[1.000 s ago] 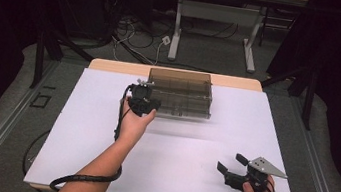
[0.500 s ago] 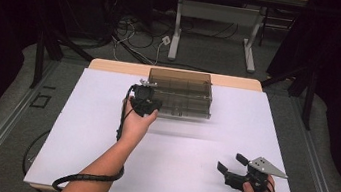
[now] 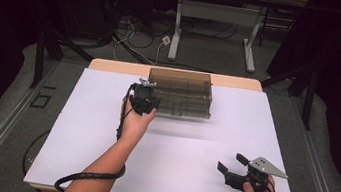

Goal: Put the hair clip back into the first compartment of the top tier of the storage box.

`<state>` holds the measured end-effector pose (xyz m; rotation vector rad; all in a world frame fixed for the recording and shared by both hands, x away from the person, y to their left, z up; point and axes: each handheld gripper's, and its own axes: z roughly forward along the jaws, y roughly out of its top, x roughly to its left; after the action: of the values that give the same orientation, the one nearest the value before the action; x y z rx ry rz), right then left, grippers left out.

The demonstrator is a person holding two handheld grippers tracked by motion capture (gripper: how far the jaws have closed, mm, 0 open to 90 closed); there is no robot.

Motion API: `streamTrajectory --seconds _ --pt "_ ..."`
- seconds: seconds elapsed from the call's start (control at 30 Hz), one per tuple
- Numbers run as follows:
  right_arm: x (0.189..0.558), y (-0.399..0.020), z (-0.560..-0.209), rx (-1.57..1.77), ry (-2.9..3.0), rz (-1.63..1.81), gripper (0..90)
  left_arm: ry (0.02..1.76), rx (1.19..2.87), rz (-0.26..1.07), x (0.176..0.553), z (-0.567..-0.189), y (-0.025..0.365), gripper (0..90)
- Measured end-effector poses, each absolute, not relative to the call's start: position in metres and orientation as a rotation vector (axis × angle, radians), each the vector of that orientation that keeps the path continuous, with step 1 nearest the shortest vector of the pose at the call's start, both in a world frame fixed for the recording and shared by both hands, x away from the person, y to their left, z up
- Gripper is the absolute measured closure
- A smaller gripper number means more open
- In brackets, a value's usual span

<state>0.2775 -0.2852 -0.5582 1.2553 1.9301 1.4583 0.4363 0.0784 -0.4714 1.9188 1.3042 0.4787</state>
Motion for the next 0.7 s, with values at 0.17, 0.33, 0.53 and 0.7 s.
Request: streamTrajectory --seconds 0.17,0.33,0.53,0.7 --pt "0.2774 -0.285 -0.5581 1.259 1.928 1.464 14.9 1.301 1.912 0.493 0.4381 -0.4732 0.0806 73.6" --pt "0.2774 -0.2852 -0.5581 1.257 1.927 1.462 14.9 1.295 1.914 0.5 0.4376 -0.4722 0.0817 70.0" --pt "0.2774 -0.2853 -0.558 1.254 1.926 1.462 14.8 1.277 1.907 0.505 0.4356 -0.4716 0.0806 63.9" --pt "0.2774 -0.2853 -0.5579 1.253 1.928 1.459 14.8 1.26 1.892 0.508 0.434 -0.4705 0.0786 57.0"
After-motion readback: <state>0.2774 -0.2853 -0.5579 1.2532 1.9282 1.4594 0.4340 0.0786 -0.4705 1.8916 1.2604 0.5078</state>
